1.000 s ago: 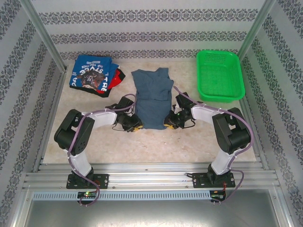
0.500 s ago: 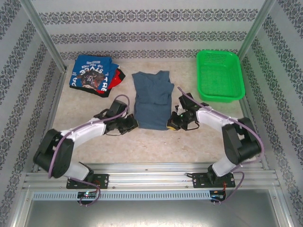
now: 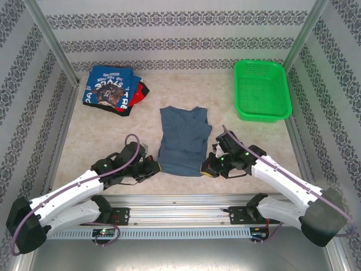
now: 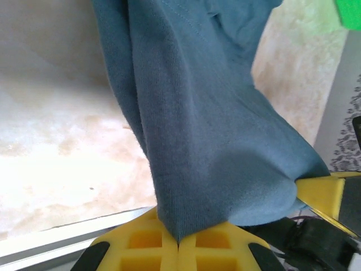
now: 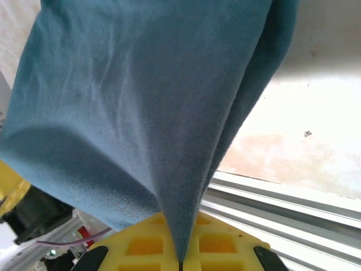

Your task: Fold and stack the t-shirts

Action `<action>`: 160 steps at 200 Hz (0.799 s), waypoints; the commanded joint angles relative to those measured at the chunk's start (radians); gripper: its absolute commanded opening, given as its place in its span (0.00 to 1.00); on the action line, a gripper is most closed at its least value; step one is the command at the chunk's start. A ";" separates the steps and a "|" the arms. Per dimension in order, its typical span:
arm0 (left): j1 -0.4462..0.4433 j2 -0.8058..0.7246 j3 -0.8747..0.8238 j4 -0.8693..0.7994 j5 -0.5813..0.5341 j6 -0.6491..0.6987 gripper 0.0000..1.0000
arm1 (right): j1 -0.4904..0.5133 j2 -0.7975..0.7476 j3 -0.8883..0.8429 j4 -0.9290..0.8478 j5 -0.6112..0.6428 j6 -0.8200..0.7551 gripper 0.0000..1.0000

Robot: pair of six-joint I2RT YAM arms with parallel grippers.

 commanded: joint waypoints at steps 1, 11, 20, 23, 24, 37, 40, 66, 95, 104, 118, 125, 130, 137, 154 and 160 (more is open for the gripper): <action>0.017 0.038 0.086 -0.068 -0.038 -0.024 0.00 | -0.046 0.048 0.097 -0.092 0.025 -0.034 0.00; 0.035 0.077 0.113 -0.040 -0.014 -0.007 0.00 | -0.070 0.088 0.146 -0.116 0.021 -0.077 0.00; 0.060 0.108 0.139 -0.023 0.000 0.011 0.00 | -0.099 0.120 0.198 -0.145 0.017 -0.115 0.00; 0.072 0.116 0.148 -0.018 0.007 0.018 0.00 | -0.109 0.129 0.215 -0.154 0.015 -0.126 0.00; 0.077 0.118 0.151 -0.017 0.009 0.021 0.00 | -0.112 0.132 0.220 -0.157 0.015 -0.130 0.00; 0.135 0.159 0.205 -0.021 0.041 0.066 0.00 | -0.157 0.165 0.285 -0.176 0.010 -0.172 0.00; 0.150 0.169 0.218 -0.024 0.048 0.078 0.00 | -0.168 0.175 0.296 -0.181 0.004 -0.182 0.00; 0.251 0.259 0.329 -0.020 0.123 0.158 0.00 | -0.240 0.278 0.441 -0.239 -0.014 -0.273 0.00; 0.318 0.384 0.448 -0.014 0.181 0.228 0.00 | -0.295 0.394 0.558 -0.261 -0.040 -0.334 0.00; 0.337 0.419 0.472 0.000 0.197 0.238 0.00 | -0.308 0.427 0.590 -0.262 -0.044 -0.346 0.00; 0.360 0.476 0.514 0.016 0.219 0.251 0.00 | -0.326 0.482 0.648 -0.273 -0.048 -0.368 0.00; 0.370 0.506 0.537 0.022 0.226 0.258 0.00 | -0.335 0.505 0.684 -0.285 -0.048 -0.381 0.00; 0.376 0.527 0.553 0.028 0.231 0.262 0.00 | -0.342 0.524 0.705 -0.293 -0.046 -0.390 0.00; 0.382 0.554 0.574 0.038 0.241 0.266 0.00 | -0.350 0.549 0.729 -0.299 -0.047 -0.397 0.00; 0.398 0.618 0.626 0.043 0.255 0.281 0.00 | -0.367 0.603 0.778 -0.300 -0.053 -0.409 0.00; 0.404 0.638 0.641 0.048 0.260 0.286 0.00 | -0.372 0.621 0.794 -0.305 -0.052 -0.414 0.00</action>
